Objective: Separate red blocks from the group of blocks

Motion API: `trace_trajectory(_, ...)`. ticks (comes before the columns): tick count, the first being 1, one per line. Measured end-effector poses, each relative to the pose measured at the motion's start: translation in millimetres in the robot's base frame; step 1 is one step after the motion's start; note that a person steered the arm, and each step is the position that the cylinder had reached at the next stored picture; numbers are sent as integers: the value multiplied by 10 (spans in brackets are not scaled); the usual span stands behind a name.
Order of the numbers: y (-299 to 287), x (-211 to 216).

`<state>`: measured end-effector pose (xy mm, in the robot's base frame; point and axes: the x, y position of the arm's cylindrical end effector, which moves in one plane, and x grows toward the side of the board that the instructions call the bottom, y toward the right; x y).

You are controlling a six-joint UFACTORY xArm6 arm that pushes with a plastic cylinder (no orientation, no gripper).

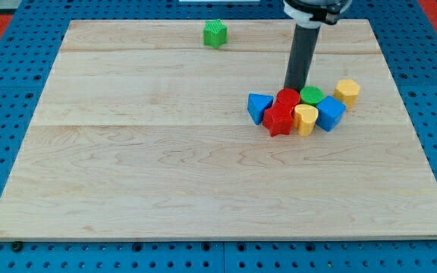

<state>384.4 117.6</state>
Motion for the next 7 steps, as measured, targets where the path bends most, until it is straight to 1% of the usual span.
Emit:
trace_trajectory(2,-507,548)
trace_trajectory(3,-733,668)
trace_trajectory(5,-1153,736)
trace_trajectory(7,-1206,726)
